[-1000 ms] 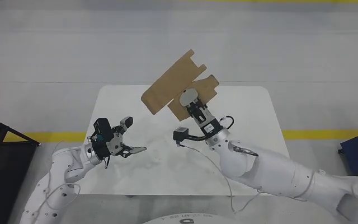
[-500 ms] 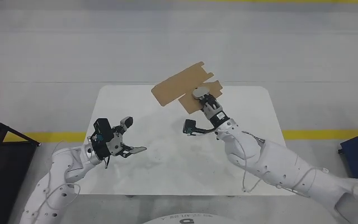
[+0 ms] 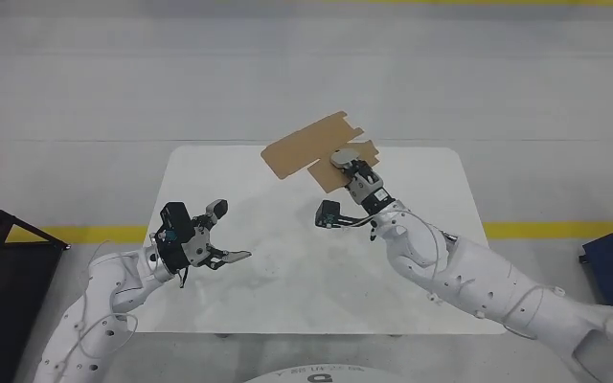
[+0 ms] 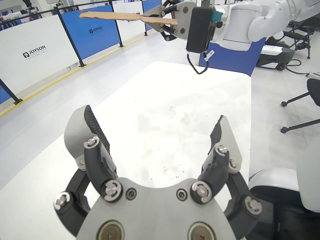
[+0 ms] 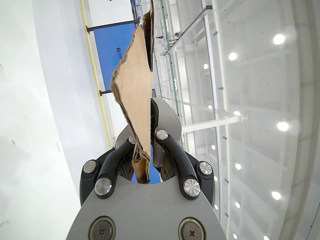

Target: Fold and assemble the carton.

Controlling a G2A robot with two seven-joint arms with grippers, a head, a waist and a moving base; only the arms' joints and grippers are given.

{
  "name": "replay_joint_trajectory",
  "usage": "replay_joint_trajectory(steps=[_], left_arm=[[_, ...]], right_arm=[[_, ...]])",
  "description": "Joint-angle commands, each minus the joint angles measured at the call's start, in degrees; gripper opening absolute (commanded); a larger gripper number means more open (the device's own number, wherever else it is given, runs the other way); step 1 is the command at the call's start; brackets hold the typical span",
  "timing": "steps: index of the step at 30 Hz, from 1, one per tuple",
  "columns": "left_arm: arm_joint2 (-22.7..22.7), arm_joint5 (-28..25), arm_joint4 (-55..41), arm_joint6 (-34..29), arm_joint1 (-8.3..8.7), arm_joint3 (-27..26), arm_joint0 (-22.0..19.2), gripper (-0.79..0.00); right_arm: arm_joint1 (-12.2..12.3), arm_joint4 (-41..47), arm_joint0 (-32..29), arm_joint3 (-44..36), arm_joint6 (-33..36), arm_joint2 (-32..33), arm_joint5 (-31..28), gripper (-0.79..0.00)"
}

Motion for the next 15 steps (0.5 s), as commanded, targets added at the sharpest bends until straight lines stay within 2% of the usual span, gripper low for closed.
replay_joint_trajectory(steps=[1, 3, 7, 9, 11, 15], left_arm=[[0.0, 0.0, 0.0, 0.0, 0.00, 0.0, 0.0, 0.000], [0.0, 0.0, 0.0, 0.0, 0.00, 0.0, 0.0, 0.000], [0.0, 0.0, 0.0, 0.0, 0.00, 0.0, 0.0, 0.000], [0.0, 0.0, 0.0, 0.0, 0.00, 0.0, 0.0, 0.000], [0.0, 0.0, 0.0, 0.0, 0.00, 0.0, 0.0, 0.000], [0.0, 0.0, 0.0, 0.0, 0.00, 0.0, 0.0, 0.000]], right_arm=[[-0.2, 9.5, -0.5, 0.4, -4.2, 1.3, -2.4, -0.785], [-0.2, 19.3, -0.1, 2.5, -11.9, 3.5, -6.2, -0.785], [-0.5, 38.6, 0.5, 7.2, -25.2, 6.7, -21.0, -0.785], [-0.7, 45.3, 1.4, 9.7, -31.7, 8.1, -28.8, -0.785], [-0.9, 48.4, 2.7, 12.5, -37.2, 8.5, -38.2, -0.785], [-1.6, 53.3, 3.8, 16.1, -45.8, 9.0, -49.3, -0.785]])
